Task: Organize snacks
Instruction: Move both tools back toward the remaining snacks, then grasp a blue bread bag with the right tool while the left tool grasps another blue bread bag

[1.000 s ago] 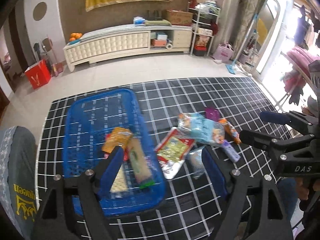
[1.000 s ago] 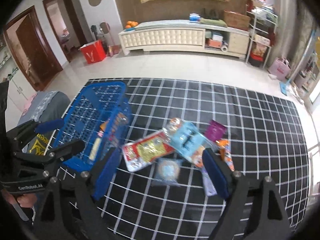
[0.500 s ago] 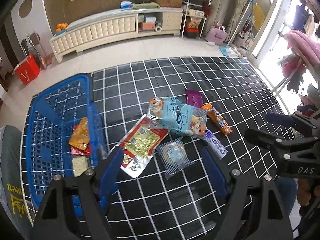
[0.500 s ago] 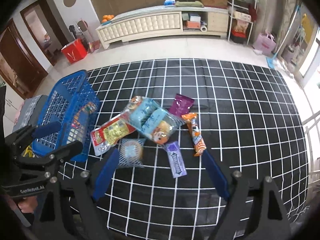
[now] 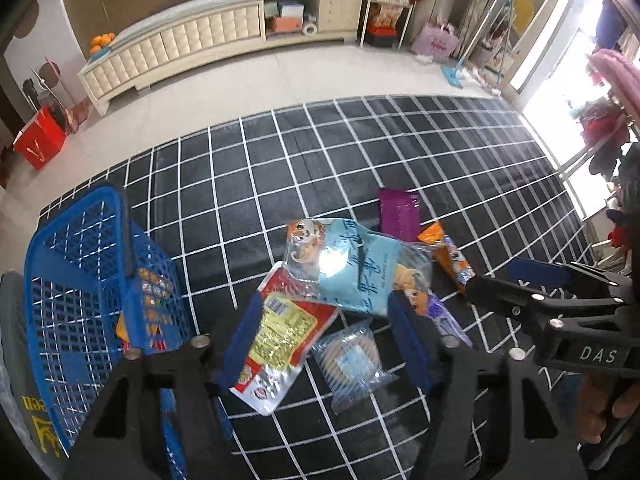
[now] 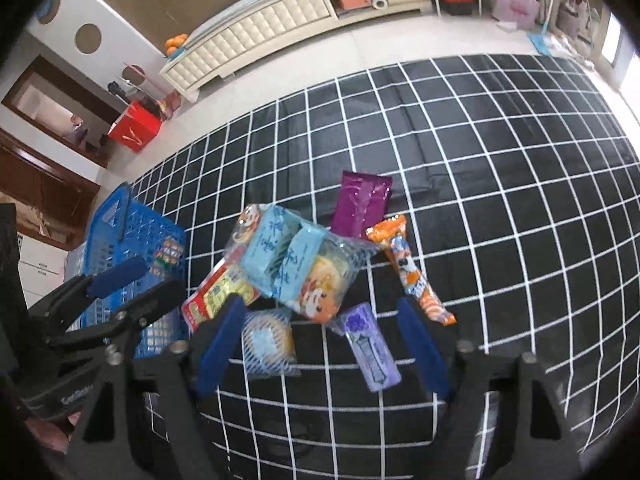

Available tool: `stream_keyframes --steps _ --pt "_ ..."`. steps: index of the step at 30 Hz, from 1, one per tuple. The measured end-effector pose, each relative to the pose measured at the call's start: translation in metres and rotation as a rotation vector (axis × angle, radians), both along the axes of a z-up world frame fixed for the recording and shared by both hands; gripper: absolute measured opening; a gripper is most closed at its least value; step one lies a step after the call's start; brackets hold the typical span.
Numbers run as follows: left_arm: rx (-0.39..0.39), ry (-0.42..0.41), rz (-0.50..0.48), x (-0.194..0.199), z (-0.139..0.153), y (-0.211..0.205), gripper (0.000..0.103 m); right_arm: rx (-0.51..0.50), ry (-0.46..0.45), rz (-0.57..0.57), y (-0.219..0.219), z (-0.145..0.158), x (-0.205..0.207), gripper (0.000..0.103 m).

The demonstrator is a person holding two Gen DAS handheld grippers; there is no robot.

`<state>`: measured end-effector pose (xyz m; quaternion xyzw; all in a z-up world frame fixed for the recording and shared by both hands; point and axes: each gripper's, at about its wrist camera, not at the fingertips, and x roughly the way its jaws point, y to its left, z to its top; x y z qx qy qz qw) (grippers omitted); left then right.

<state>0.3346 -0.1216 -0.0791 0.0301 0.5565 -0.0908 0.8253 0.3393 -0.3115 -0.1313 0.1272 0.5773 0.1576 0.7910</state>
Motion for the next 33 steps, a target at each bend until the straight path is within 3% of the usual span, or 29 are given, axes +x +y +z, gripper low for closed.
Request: stream_keyframes --steps 8,16,28,33 --pt "0.004 0.040 0.009 0.027 -0.015 -0.003 0.055 0.032 0.105 -0.029 0.009 -0.027 0.026 0.071" --pt "0.115 0.036 -0.012 0.030 -0.023 0.001 0.056 0.014 0.177 -0.064 0.013 -0.053 0.039 0.071" --pt "0.161 0.047 -0.007 0.030 -0.032 0.014 0.056 -0.117 0.181 -0.046 0.036 -0.060 0.047 0.071" --pt "0.162 0.057 0.011 0.031 -0.036 0.018 0.056 -0.218 0.172 -0.012 0.050 -0.059 0.048 0.071"
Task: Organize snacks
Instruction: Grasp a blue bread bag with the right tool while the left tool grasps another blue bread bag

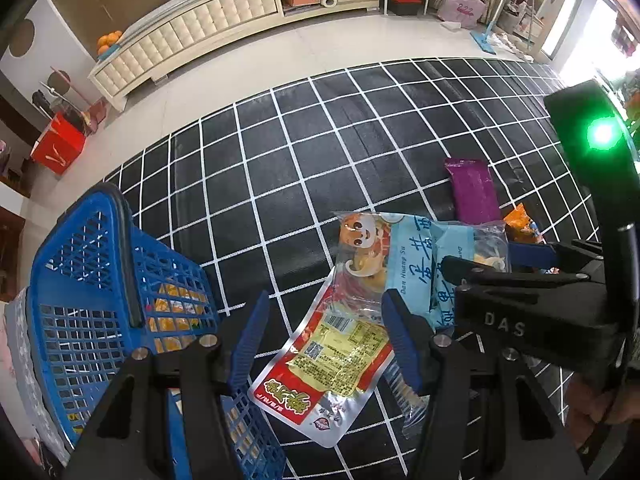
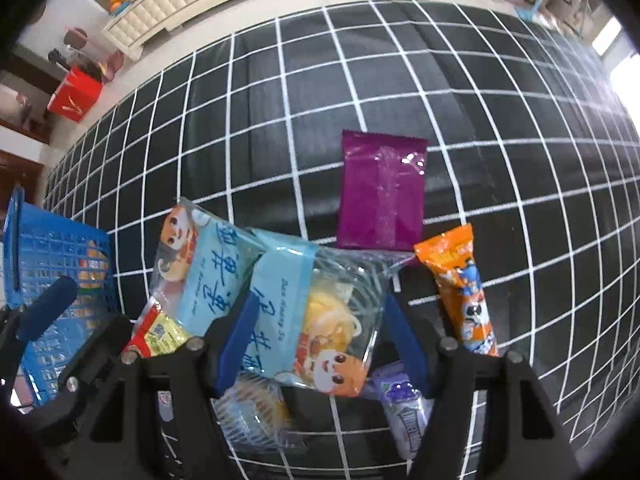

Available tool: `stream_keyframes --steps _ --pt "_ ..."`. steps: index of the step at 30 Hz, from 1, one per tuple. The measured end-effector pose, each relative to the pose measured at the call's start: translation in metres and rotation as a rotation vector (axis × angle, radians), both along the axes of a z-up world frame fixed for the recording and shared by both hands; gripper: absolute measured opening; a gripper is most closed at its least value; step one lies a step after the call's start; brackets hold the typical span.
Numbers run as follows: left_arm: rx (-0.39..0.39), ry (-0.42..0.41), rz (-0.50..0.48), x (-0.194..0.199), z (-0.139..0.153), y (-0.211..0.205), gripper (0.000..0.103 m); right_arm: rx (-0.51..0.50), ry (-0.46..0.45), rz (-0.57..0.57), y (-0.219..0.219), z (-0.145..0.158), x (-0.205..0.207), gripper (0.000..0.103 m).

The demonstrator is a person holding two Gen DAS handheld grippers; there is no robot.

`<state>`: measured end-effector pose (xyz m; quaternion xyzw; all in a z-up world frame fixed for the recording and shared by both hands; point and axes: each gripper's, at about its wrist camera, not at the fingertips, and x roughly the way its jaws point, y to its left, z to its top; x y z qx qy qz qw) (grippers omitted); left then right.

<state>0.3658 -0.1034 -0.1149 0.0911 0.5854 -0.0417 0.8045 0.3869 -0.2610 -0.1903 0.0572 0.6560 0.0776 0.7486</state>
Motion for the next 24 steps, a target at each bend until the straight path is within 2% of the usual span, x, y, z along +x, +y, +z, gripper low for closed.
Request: stream_keyframes --steps 4,8,11,13,14,17,22,24 --pt "0.002 -0.001 -0.008 -0.003 0.001 0.003 0.057 -0.031 -0.009 0.019 0.005 0.002 -0.002 0.073" --pt "-0.012 -0.003 0.000 -0.005 0.003 0.004 0.062 -0.024 0.010 0.008 0.002 0.000 -0.002 0.078" --pt "-0.015 0.001 -0.011 -0.007 0.004 0.002 0.062 -0.004 0.046 0.013 0.003 -0.013 0.003 0.078" --pt "-0.010 0.000 -0.015 -0.008 0.005 0.002 0.062 0.026 0.036 -0.001 -0.004 -0.016 0.000 0.072" --pt "-0.011 -0.001 -0.017 -0.009 0.005 0.002 0.062 0.044 0.017 0.001 -0.006 -0.014 -0.003 0.069" --pt "-0.020 -0.003 -0.021 -0.008 0.006 0.001 0.067 0.012 -0.034 0.027 -0.010 -0.005 -0.010 0.068" --pt "-0.071 0.003 -0.034 -0.008 0.009 -0.004 0.072 0.066 -0.066 0.020 -0.032 0.014 -0.024 0.068" --pt "-0.088 0.006 -0.038 -0.007 0.011 -0.007 0.077 0.068 -0.083 0.015 -0.038 0.027 -0.024 0.068"
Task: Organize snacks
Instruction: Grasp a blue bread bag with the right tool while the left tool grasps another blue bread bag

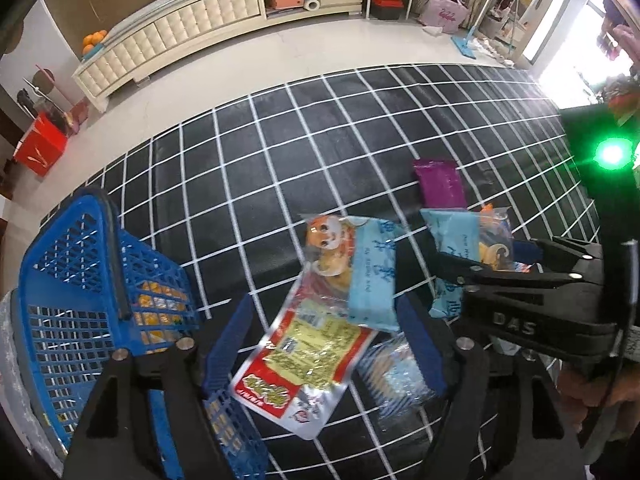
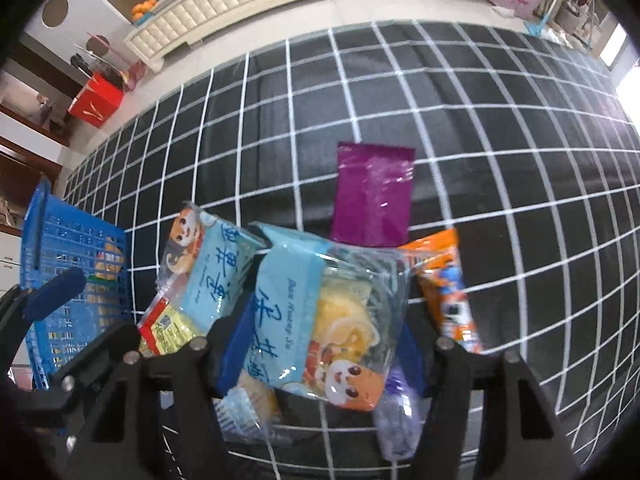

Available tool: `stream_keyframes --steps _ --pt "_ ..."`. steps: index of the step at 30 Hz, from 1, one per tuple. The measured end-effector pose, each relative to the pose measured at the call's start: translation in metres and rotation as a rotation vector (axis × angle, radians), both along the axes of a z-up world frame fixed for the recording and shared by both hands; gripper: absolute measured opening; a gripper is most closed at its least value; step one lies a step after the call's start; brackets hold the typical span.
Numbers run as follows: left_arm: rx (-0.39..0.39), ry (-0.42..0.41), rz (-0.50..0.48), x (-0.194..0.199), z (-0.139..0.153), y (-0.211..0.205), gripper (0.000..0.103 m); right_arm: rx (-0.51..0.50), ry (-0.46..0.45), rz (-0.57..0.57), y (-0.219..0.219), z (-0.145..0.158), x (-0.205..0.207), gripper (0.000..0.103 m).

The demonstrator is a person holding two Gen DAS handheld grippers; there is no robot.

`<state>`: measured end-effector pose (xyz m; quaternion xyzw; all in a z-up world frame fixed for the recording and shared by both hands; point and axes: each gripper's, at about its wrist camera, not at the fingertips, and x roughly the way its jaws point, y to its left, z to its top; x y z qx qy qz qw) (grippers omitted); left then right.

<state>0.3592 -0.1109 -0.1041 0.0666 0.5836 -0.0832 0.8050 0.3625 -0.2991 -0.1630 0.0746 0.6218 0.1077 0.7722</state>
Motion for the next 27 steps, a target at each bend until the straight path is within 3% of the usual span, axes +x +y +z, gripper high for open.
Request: stream_keyframes --steps 7,11,14,18,27 --pt "-0.072 0.045 -0.029 0.012 -0.003 -0.013 0.080 0.037 -0.039 -0.008 -0.029 0.021 -0.005 0.068" --pt "-0.074 0.073 -0.009 0.022 -0.013 -0.018 0.080 0.057 -0.057 -0.009 -0.034 0.026 -0.006 0.068" --pt "-0.062 0.089 -0.003 0.029 -0.021 -0.023 0.080 0.073 -0.060 -0.010 -0.034 0.024 -0.006 0.068" --pt "0.017 0.130 -0.029 0.039 -0.038 -0.032 0.080 0.084 -0.048 -0.011 -0.027 0.013 -0.002 0.068" --pt "0.052 0.147 -0.036 0.049 -0.062 -0.044 0.080 0.087 -0.014 -0.002 -0.023 -0.001 0.005 0.068"
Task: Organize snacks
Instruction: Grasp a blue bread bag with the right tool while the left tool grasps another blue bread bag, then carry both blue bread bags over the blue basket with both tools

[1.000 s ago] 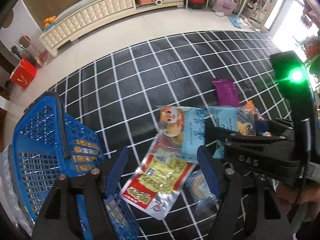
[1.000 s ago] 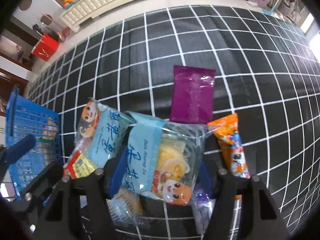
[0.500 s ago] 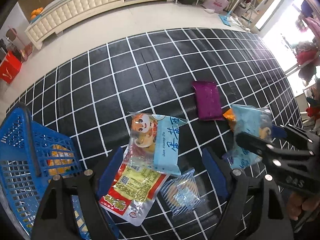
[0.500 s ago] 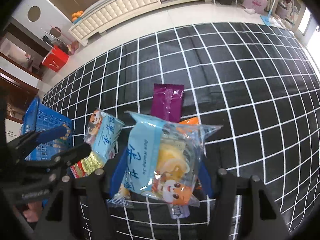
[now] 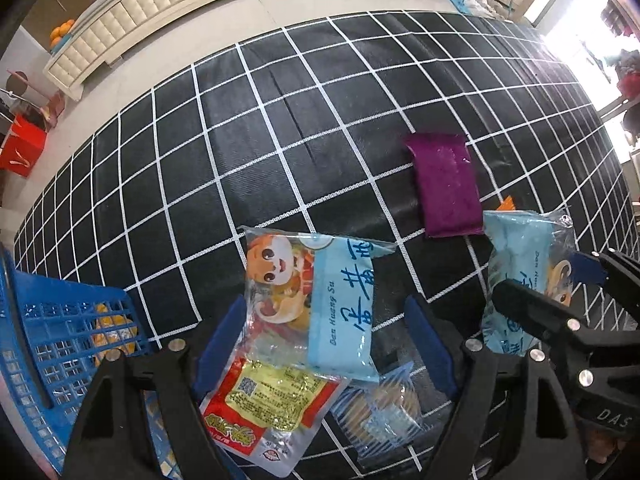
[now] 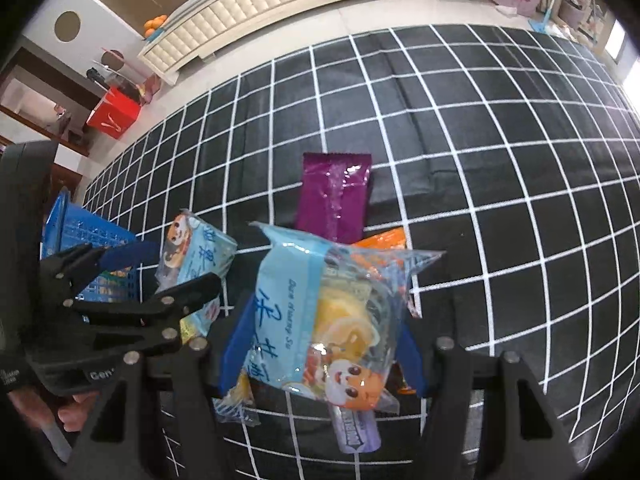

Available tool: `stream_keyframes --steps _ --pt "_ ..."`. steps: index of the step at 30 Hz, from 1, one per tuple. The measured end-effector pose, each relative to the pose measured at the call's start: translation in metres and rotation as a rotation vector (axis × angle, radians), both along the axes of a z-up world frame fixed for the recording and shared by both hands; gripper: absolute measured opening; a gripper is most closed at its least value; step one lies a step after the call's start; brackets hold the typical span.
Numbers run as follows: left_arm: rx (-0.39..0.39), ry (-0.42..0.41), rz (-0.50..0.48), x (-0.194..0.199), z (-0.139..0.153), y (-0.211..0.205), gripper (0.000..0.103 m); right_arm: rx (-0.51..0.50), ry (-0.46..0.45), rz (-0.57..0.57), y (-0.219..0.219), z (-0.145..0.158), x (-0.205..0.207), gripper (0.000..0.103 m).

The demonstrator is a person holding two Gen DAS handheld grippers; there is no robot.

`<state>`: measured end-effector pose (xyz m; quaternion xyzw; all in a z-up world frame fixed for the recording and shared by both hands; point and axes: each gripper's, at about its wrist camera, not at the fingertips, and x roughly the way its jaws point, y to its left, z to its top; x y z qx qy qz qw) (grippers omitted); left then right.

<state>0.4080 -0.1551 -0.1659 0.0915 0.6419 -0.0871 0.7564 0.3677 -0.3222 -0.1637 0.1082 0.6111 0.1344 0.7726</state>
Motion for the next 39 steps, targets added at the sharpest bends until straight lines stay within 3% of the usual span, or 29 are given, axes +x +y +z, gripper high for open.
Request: stream_keyframes --steps 7,9,19,24,39 --pt "0.024 -0.001 0.010 0.006 -0.016 0.000 0.078 0.014 0.012 -0.003 -0.002 -0.004 0.005 0.068" --pt "0.045 -0.015 0.008 0.011 -0.023 0.003 0.065 0.024 0.014 -0.001 -0.002 -0.005 0.005 0.068" --pt "0.018 -0.049 0.038 0.003 -0.017 0.015 0.056 0.047 0.025 -0.022 -0.007 0.000 -0.001 0.068" --pt "-0.026 -0.090 0.058 -0.013 0.005 0.023 0.055 0.034 -0.009 -0.018 -0.007 0.022 -0.009 0.068" --pt "-0.120 -0.284 0.039 -0.094 0.119 0.045 0.056 -0.007 -0.168 0.035 0.034 0.105 -0.059 0.068"
